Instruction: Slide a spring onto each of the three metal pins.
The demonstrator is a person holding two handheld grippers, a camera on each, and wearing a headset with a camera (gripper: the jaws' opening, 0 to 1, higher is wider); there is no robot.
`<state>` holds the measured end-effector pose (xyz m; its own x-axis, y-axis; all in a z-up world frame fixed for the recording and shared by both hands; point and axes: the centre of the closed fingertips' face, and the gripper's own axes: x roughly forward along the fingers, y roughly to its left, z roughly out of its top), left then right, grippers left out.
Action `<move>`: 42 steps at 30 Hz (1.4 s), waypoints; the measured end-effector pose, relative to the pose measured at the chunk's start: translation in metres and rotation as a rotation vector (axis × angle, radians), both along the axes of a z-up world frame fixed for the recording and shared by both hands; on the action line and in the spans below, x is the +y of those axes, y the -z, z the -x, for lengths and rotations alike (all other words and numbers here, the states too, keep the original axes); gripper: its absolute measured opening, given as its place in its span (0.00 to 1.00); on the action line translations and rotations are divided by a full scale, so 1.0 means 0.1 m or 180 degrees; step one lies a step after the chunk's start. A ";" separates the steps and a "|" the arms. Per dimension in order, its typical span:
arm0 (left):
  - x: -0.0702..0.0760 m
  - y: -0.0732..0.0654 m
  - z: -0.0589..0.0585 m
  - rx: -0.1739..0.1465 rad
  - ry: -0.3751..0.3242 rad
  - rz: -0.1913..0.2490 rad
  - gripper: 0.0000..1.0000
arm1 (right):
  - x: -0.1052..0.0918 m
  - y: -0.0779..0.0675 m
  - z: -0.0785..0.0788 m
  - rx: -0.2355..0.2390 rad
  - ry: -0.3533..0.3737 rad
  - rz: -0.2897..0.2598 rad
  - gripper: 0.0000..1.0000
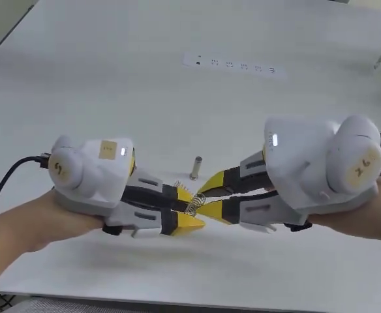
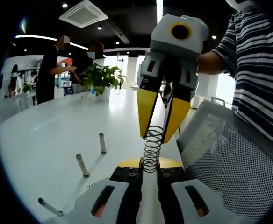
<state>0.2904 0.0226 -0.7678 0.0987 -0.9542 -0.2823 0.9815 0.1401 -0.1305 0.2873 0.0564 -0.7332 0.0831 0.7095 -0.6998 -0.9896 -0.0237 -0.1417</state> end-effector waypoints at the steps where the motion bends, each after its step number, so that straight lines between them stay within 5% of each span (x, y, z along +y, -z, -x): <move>1: -0.01 -0.01 0.01 0.0005 0.0008 0.0012 0.07 | 0.02 -0.01 0.00 0.0013 0.0019 -0.0036 0.12; 21: -0.01 0.02 0.05 -0.0095 0.0091 -0.0118 0.07 | 0.11 0.02 0.07 0.0125 0.0074 -0.0119 0.13; 40: 0.03 -0.06 0.02 0.0086 -0.0052 0.0076 0.11 | 0.12 -0.06 0.03 0.0128 0.0146 -0.0379 0.13; 42: 0.05 -0.05 0.00 0.0043 -0.0094 0.0043 0.15 | 0.13 -0.08 0.02 0.0138 0.0162 -0.0414 0.13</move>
<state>0.2902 0.0273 -0.7633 0.1232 -0.9547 -0.2710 0.9751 0.1671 -0.1456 0.2851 0.0695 -0.7256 0.0932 0.7901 -0.6058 -0.9943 0.0425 -0.0975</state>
